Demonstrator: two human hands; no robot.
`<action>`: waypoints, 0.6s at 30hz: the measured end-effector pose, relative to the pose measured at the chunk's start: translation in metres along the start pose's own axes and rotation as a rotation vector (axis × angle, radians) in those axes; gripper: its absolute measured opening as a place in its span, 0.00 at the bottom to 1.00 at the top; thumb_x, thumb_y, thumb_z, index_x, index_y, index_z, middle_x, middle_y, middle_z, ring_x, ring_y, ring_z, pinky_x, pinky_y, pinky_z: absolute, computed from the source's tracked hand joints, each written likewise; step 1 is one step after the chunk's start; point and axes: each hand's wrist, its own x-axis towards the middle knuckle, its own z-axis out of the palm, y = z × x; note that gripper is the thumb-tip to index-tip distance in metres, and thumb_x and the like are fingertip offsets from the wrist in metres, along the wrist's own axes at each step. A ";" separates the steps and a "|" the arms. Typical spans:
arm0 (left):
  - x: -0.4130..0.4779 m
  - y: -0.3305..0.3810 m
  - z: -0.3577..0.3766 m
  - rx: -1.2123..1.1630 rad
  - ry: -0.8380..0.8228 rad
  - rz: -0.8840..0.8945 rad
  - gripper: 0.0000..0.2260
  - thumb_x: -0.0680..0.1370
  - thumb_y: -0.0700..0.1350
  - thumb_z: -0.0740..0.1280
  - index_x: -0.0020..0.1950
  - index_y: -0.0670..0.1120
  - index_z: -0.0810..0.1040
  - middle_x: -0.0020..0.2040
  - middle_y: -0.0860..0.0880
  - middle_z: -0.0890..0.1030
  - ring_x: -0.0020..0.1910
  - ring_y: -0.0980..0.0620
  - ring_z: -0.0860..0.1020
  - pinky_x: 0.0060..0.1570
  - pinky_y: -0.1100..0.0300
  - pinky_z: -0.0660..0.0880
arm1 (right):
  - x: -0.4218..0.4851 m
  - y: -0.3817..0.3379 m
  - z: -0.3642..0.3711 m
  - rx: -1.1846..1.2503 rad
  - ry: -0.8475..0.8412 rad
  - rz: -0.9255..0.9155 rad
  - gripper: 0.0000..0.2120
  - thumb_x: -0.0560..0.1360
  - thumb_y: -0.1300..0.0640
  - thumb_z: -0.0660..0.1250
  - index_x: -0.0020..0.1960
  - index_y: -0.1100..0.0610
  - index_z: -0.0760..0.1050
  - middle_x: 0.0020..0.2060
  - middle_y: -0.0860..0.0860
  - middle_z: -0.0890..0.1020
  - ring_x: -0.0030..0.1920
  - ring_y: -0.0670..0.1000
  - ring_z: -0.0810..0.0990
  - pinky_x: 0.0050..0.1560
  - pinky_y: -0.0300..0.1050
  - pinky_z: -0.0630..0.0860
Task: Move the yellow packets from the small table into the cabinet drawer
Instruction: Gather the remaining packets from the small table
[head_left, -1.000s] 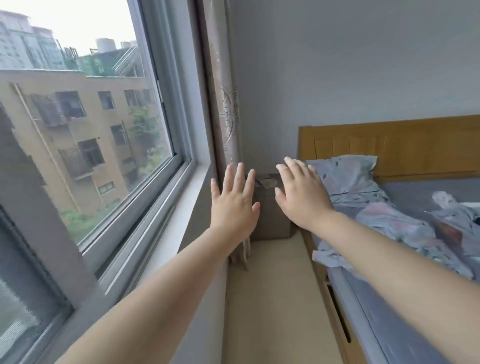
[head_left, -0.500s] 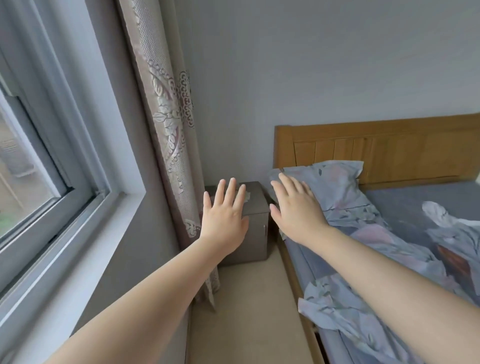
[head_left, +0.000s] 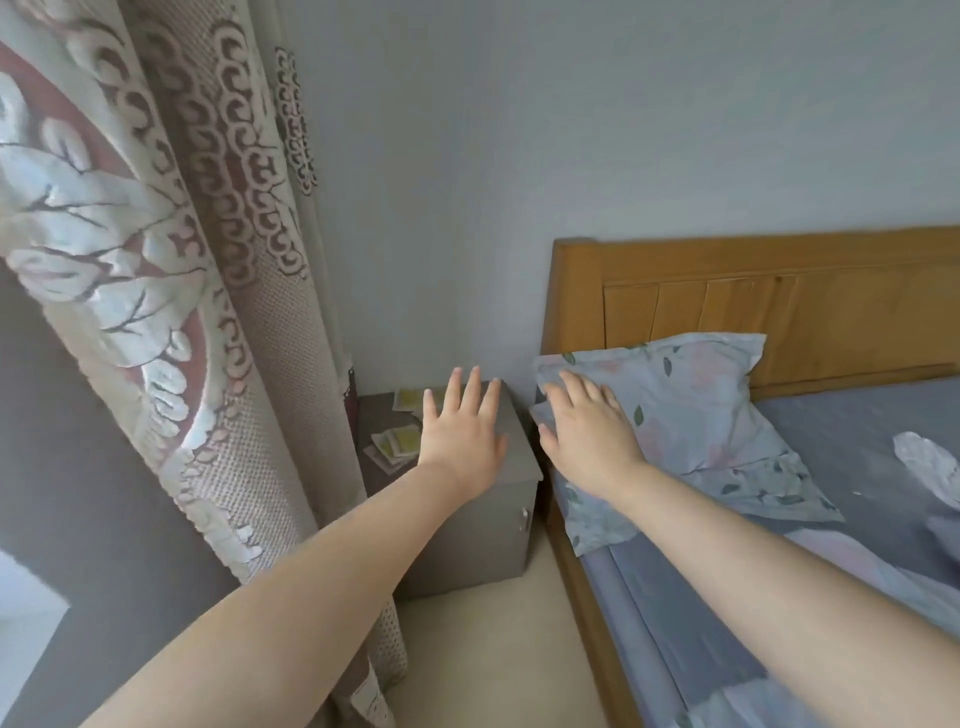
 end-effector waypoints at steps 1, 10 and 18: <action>0.024 -0.007 0.009 0.006 -0.025 0.008 0.30 0.82 0.55 0.52 0.79 0.47 0.43 0.79 0.45 0.43 0.77 0.43 0.41 0.73 0.39 0.47 | 0.023 0.003 0.010 -0.010 -0.017 0.006 0.26 0.80 0.48 0.55 0.74 0.58 0.59 0.74 0.57 0.61 0.73 0.56 0.59 0.72 0.54 0.57; 0.189 -0.070 0.131 -0.099 -0.239 -0.087 0.30 0.82 0.54 0.53 0.79 0.47 0.41 0.79 0.46 0.41 0.77 0.44 0.39 0.73 0.43 0.44 | 0.201 0.028 0.146 -0.009 -0.179 -0.048 0.25 0.78 0.48 0.56 0.72 0.60 0.62 0.68 0.57 0.67 0.68 0.58 0.65 0.67 0.52 0.62; 0.292 -0.138 0.253 -0.271 -0.430 -0.343 0.28 0.82 0.53 0.53 0.79 0.48 0.47 0.79 0.47 0.44 0.78 0.46 0.44 0.73 0.42 0.47 | 0.343 0.033 0.281 0.042 -0.409 -0.148 0.25 0.79 0.48 0.55 0.71 0.60 0.60 0.67 0.57 0.67 0.67 0.58 0.66 0.65 0.52 0.65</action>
